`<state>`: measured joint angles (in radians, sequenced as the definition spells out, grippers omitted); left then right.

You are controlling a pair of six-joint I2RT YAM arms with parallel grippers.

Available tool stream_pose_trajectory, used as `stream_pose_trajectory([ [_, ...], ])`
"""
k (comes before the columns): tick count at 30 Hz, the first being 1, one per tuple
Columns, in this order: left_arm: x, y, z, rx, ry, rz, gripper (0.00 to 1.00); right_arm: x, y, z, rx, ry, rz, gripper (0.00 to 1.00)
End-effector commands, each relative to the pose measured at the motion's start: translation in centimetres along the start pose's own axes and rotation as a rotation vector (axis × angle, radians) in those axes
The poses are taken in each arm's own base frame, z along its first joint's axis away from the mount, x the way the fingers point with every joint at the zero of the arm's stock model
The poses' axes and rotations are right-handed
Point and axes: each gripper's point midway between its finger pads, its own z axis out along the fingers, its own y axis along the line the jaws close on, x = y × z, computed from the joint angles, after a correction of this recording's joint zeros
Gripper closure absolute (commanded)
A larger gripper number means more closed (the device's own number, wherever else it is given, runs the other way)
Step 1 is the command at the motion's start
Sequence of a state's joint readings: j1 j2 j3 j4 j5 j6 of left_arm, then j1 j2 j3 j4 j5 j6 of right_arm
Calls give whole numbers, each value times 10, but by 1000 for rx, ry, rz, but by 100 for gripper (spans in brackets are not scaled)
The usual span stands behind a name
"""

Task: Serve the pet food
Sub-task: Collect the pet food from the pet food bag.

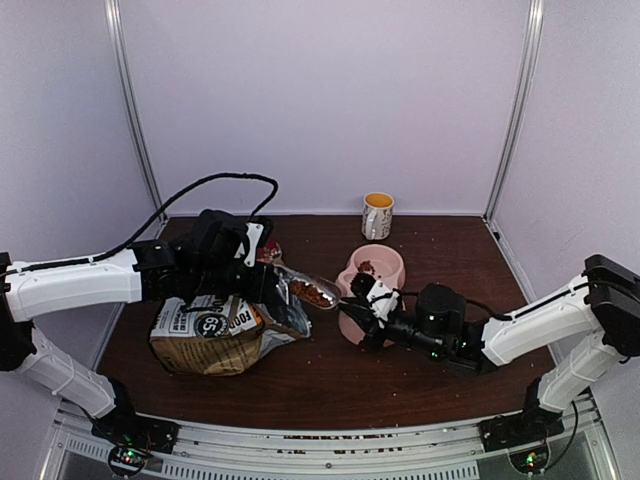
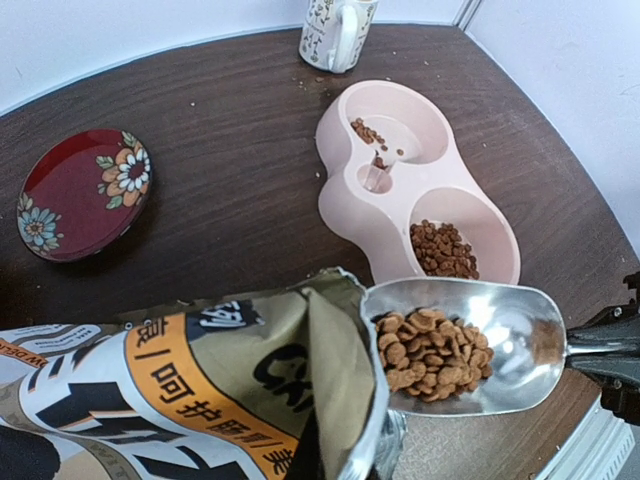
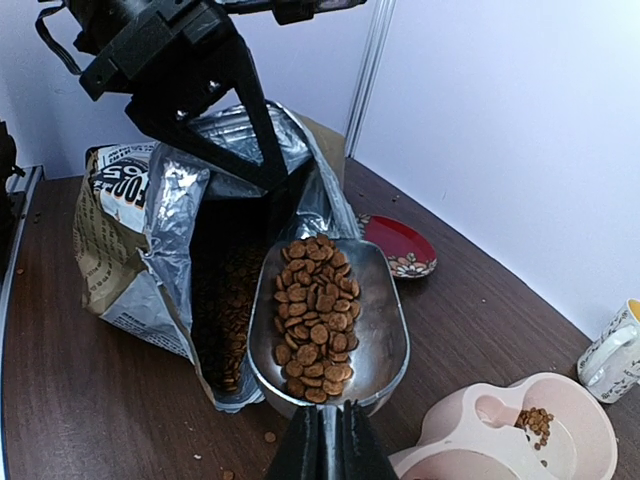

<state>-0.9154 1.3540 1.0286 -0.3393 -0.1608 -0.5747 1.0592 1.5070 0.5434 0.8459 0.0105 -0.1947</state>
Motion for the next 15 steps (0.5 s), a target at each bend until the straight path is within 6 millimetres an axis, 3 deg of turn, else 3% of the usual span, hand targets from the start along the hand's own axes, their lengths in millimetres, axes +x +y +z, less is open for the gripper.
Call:
stream_pose_trajectory([
  [1,-46,-12,-11,34,-149,-24,100,-42,-25,-16,110,-150,45,100],
  [15,-42,-9,-10,37,-144,-23,100,-47,-59,-42,270,-86,30,100],
])
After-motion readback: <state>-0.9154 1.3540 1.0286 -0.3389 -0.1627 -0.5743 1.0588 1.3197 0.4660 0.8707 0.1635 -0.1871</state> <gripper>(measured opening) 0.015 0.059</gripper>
